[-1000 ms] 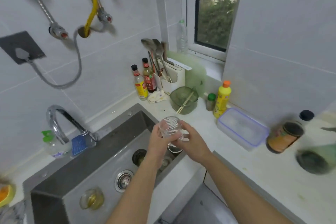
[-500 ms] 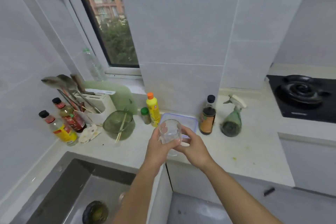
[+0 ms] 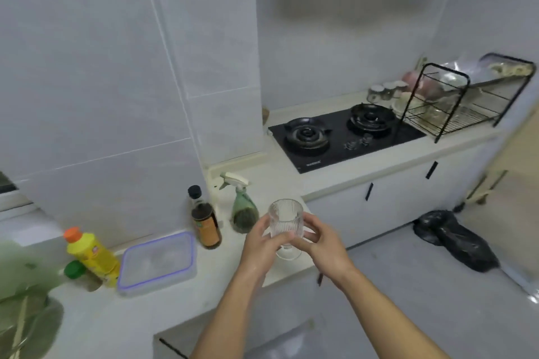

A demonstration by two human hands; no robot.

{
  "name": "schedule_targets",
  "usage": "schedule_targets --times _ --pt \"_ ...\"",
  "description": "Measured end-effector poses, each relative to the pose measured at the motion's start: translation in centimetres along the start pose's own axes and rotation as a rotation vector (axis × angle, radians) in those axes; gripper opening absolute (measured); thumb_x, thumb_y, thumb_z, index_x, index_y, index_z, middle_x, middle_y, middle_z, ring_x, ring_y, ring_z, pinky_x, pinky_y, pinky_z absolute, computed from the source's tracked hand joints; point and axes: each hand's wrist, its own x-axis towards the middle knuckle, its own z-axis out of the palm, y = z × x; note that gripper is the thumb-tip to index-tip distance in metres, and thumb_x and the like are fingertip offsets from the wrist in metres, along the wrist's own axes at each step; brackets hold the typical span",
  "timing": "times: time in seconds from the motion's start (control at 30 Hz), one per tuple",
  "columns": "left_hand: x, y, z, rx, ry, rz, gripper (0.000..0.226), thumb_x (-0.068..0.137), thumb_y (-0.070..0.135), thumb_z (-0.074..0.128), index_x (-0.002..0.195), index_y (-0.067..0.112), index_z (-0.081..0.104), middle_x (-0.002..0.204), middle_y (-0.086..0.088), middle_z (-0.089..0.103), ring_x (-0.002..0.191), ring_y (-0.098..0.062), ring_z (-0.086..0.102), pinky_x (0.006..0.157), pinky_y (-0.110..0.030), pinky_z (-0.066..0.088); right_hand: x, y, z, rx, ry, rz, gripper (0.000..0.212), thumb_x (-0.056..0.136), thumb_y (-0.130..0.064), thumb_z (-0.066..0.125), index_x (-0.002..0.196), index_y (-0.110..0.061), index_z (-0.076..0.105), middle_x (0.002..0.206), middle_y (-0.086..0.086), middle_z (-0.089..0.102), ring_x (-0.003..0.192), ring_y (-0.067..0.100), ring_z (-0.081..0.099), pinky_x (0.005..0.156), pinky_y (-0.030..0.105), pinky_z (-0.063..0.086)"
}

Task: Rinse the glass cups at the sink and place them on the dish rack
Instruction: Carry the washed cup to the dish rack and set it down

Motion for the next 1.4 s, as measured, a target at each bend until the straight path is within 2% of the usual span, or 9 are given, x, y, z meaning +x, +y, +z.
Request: schedule_targets --times 0.2,0.37,0.5,0.73,0.9,1.1,1.2,1.3,1.4 --pt "4.9 1.1 12.8 0.049 -0.132 0.005 0.044 0.082 -0.001 0.078 0.118 0.025 0.070 0.115 0.005 0.077 0.097 -0.013 0.077 0.091 -0.035 0.061 1.4 -0.4 -12.9 0.044 0.140 0.004 0.051 0.088 -0.023 0.083 0.133 -0.033 0.063 0.121 -0.018 0.074 0.110 0.002 0.071 0.100 0.029 0.055" --pt "9.1 1.5 24.7 0.059 -0.224 0.032 0.050 0.082 -0.002 0.081 0.124 0.020 0.065 0.124 0.005 0.069 0.091 -0.001 0.075 0.071 -0.016 0.058 3.1 -0.2 -25.0 0.090 0.208 -0.016 0.051 0.090 -0.016 0.080 0.132 -0.034 0.057 0.120 -0.021 0.065 0.096 -0.009 0.071 0.074 0.008 0.052" --pt "12.3 1.6 33.1 0.047 -0.274 0.032 0.067 0.064 0.015 0.090 0.125 0.020 0.064 0.130 0.001 0.069 0.107 -0.014 0.075 0.082 -0.027 0.061 4.7 0.2 -33.7 0.062 0.263 -0.014 0.061 0.085 -0.019 0.085 0.140 -0.026 0.057 0.131 -0.009 0.066 0.107 0.003 0.072 0.080 0.014 0.055" --pt "19.2 1.8 44.0 0.080 -0.355 -0.002 0.072 0.067 0.010 0.093 0.128 0.024 0.059 0.126 0.000 0.072 0.112 -0.015 0.073 0.089 -0.029 0.061 9.3 1.7 -44.8 0.105 0.359 0.017 0.057 0.081 -0.012 0.087 0.129 -0.026 0.058 0.130 -0.004 0.068 0.109 0.008 0.072 0.084 0.022 0.056" --pt "26.2 2.6 51.7 0.132 -0.430 0.017 0.063 0.075 -0.002 0.089 0.126 0.018 0.059 0.122 0.003 0.071 0.107 -0.010 0.072 0.072 -0.015 0.057 15.1 2.8 -52.0 0.103 0.433 0.014 0.070 0.081 -0.008 0.087 0.139 -0.024 0.050 0.131 -0.001 0.069 0.116 0.014 0.071 0.096 0.034 0.058" --pt "36.0 5.1 61.0 0.180 -0.496 0.029 0.068 0.064 0.022 0.095 0.123 0.027 0.060 0.122 0.006 0.071 0.111 -0.012 0.071 0.095 -0.036 0.061 23.3 1.3 -61.5 0.067 0.520 0.005 0.076 0.066 -0.034 0.096 0.130 -0.025 0.056 0.129 0.001 0.070 0.113 0.016 0.072 0.095 0.041 0.060" --pt "39.8 6.3 65.2 0.234 -0.570 0.057 0.062 0.068 0.028 0.091 0.123 0.032 0.063 0.115 0.012 0.074 0.109 -0.009 0.071 0.097 -0.034 0.060 26.7 1.2 -65.8 0.071 0.582 0.000 0.082 0.059 -0.043 0.098 0.127 -0.024 0.057 0.127 0.002 0.071 0.113 0.019 0.072 0.097 0.047 0.059" --pt "42.9 6.3 69.7 0.260 -0.617 0.048 0.040 0.083 0.016 0.085 0.110 0.038 0.066 0.109 0.013 0.074 0.107 -0.009 0.071 0.088 -0.025 0.058 29.1 1.8 -70.1 0.094 0.636 0.046 0.067 0.073 -0.025 0.094 0.126 -0.019 0.054 0.127 0.006 0.070 0.113 0.021 0.071 0.096 0.043 0.059" --pt "45.9 6.0 74.5 0.281 -0.651 0.012 0.044 0.085 0.017 0.081 0.123 0.033 0.067 0.115 0.010 0.073 0.108 -0.007 0.070 0.088 -0.023 0.057 31.4 2.6 -74.8 0.081 0.669 0.084 0.054 0.080 -0.020 0.089 0.119 -0.021 0.053 0.123 0.003 0.070 0.108 0.020 0.072 0.085 0.033 0.059"
